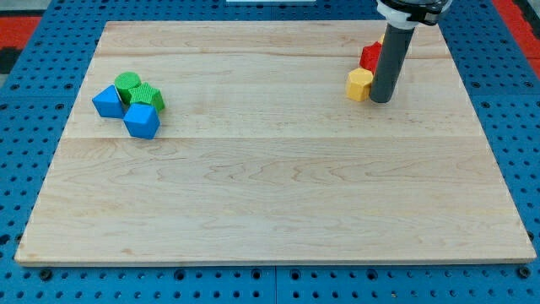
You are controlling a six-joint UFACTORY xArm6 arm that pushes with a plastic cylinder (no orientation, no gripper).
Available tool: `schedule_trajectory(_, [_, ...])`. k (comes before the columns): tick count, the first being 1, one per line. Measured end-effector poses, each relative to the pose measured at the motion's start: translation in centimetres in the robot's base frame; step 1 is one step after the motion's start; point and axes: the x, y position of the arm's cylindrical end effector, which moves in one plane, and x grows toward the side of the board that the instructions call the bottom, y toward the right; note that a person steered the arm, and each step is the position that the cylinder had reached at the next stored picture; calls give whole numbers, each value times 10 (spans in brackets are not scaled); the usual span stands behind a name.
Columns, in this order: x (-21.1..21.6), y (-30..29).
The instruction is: Move the red star towards top center of the board
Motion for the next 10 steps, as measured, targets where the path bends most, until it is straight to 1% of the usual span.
schedule_trajectory(1, [-1,49])
schedule_trajectory(2, [-26,81])
schedule_trajectory(3, [-66,83])
schedule_trajectory(5, [-122,90])
schedule_trajectory(6, [-121,87])
schedule_trajectory(7, [-104,88])
schedule_trajectory(8, [-65,64])
schedule_trajectory(9, [-84,33])
schedule_trajectory(10, [-96,33])
